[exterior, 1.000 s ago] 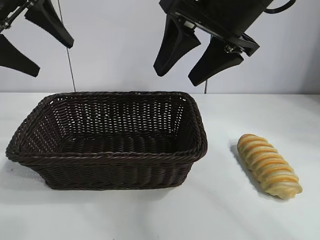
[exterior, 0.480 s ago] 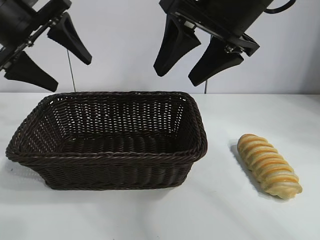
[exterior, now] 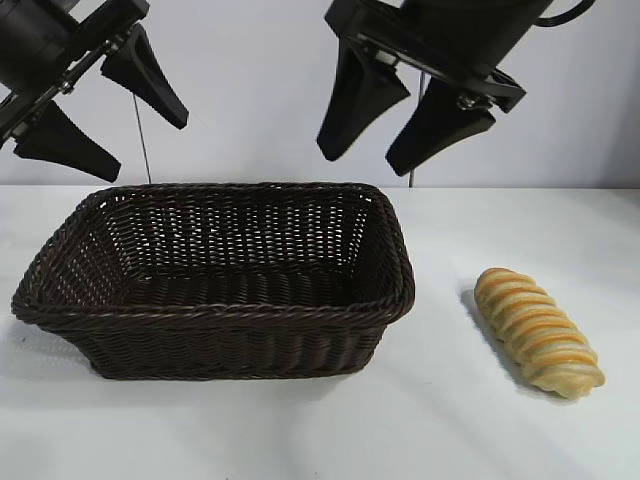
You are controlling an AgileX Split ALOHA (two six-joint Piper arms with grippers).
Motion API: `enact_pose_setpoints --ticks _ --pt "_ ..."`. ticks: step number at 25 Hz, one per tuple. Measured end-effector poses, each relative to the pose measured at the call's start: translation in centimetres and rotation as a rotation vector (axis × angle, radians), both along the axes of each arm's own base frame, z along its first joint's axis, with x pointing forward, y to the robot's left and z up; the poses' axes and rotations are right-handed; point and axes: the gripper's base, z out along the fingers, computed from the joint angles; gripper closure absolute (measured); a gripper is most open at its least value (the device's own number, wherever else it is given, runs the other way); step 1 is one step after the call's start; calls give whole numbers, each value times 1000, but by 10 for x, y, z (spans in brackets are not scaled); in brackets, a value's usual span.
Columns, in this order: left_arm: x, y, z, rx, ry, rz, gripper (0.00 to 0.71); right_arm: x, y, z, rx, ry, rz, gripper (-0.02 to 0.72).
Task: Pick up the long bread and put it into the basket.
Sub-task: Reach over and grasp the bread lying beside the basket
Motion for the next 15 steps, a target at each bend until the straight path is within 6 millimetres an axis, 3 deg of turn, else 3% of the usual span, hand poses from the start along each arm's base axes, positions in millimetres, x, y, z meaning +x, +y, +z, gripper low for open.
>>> enact_pose_setpoints --ticks 8,15 --pt "0 0 0 0 0 0 144 10 -54 -3 -65 67 -135 199" --pt "0 0 0 0 0 -1 144 12 -68 -5 -148 75 -200 199"
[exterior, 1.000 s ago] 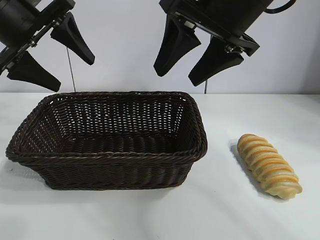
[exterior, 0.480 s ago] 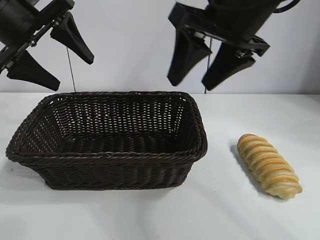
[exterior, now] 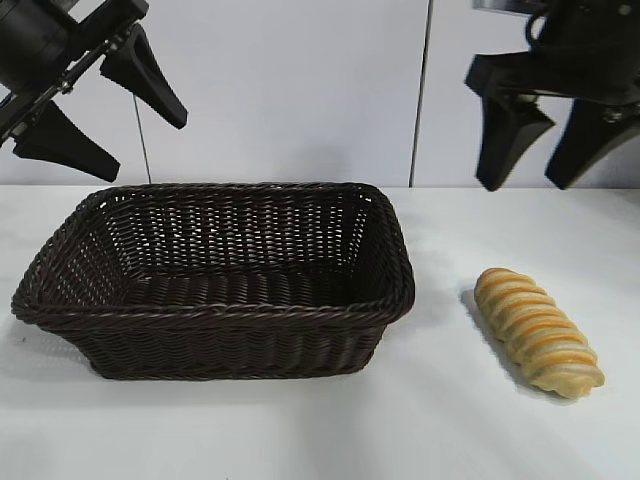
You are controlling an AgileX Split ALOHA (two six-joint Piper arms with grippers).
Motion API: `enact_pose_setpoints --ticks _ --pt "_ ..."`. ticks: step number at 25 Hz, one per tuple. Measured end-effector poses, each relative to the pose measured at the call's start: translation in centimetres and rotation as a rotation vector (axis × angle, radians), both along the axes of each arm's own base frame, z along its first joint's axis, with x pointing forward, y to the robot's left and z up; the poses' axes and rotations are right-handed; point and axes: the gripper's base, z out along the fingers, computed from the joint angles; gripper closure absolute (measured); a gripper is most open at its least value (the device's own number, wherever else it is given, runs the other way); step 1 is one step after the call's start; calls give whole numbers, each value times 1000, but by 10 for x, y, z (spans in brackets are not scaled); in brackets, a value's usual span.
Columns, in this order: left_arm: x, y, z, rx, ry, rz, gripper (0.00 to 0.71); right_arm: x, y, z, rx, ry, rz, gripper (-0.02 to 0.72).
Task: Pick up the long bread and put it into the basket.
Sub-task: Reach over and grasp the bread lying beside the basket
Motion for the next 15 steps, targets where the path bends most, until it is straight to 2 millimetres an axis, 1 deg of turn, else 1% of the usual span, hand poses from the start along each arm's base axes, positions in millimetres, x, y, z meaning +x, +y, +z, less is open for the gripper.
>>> enact_pose_setpoints --ticks 2,5,15 --pt "0 0 0 0 1 -1 144 2 -3 -4 -26 8 -33 199" --pt "0 0 0 -1 4 -3 144 8 -2 -17 -34 44 -56 199" --pt "-2 -1 0 -3 13 -13 144 26 3 -80 -52 192 -60 199"
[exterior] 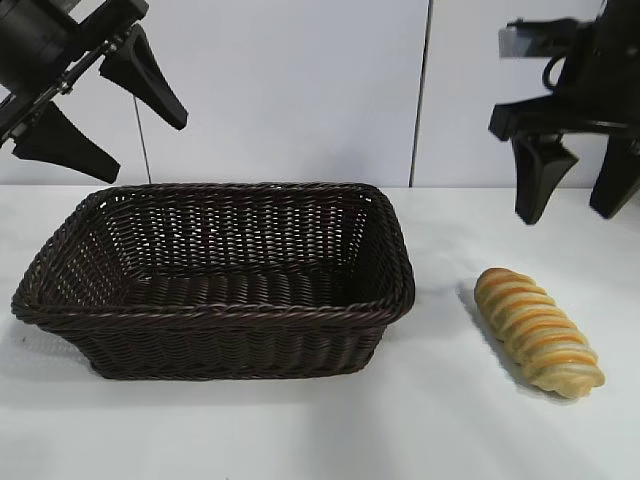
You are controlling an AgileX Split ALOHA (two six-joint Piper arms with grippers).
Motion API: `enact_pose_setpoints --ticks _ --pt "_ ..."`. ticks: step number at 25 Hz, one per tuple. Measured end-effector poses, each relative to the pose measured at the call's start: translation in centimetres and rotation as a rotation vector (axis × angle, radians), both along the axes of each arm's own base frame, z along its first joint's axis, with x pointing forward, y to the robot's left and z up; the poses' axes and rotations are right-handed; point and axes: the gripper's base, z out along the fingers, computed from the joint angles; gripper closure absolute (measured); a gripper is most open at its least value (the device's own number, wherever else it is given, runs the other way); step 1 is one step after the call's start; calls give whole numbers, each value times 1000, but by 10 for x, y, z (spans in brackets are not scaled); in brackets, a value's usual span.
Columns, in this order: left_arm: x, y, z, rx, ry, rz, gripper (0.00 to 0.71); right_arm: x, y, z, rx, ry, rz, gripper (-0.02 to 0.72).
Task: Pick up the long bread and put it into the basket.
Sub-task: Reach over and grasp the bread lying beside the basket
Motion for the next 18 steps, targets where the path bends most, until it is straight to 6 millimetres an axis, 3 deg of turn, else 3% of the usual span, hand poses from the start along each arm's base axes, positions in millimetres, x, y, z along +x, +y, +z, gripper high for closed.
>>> enact_pose_setpoints --ticks 8,15,18 --pt "0 0 0 2 -5 -7 144 8 2 -42 -16 82 -12 199" --pt "0 0 0 5 -11 -13 144 11 2 -57 -18 94 -30 200" --pt "0 0 0 5 -11 -14 144 11 2 -58 -19 98 -30 276"
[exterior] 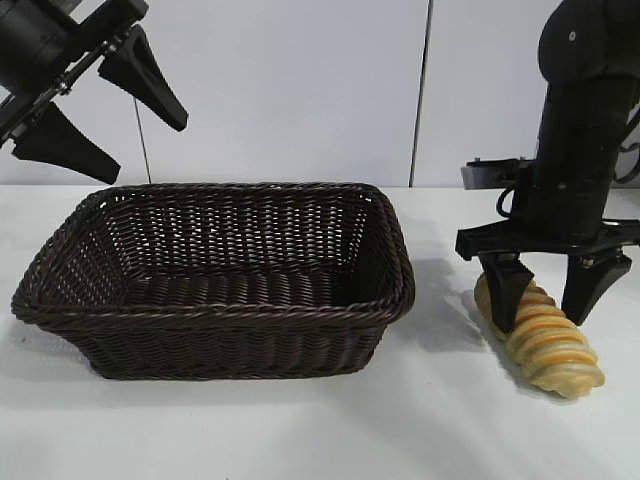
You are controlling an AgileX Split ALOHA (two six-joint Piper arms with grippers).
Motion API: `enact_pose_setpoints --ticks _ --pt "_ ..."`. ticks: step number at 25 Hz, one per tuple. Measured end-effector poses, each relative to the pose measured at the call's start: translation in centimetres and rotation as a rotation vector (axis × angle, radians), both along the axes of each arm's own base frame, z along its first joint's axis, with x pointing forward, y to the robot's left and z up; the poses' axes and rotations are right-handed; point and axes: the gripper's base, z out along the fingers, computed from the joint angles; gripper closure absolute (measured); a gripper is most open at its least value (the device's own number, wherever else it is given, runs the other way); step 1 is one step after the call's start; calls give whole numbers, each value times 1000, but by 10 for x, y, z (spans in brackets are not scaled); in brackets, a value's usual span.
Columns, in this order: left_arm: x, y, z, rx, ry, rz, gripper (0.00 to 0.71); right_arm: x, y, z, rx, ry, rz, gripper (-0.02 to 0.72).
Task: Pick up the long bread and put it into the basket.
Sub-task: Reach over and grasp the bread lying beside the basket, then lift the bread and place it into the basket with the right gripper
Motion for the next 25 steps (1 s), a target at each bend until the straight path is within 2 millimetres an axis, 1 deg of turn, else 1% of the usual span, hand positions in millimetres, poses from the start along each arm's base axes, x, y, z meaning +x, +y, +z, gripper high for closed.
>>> enact_pose_setpoints --ticks 1,3,4,6,7,9,15,19,22,25 --pt "0 0 0 0 0 0 144 0 0 0 0 0 0 323" --pt "0 0 0 0 1 -1 144 0 0 0 0 -2 0 440" --pt "0 0 0 0 0 -1 144 0 0 1 1 -3 0 484" --pt "0 0 0 0 0 -1 144 0 0 5 3 -16 0 525" --pt "0 0 0 0 0 -1 144 1 0 9 5 -23 0 534" --pt "0 0 0 0 0 -1 144 3 1 23 12 -60 0 545" --pt "0 0 0 0 0 -2 144 4 3 87 62 -174 -13 547" --pt "0 0 0 0 2 -3 144 3 3 121 75 -219 1 547" --pt "0 0 0 0 3 -4 144 2 3 135 76 -216 6 547" --pt "-1 0 0 -1 4 -5 144 2 5 145 88 -218 8 549"
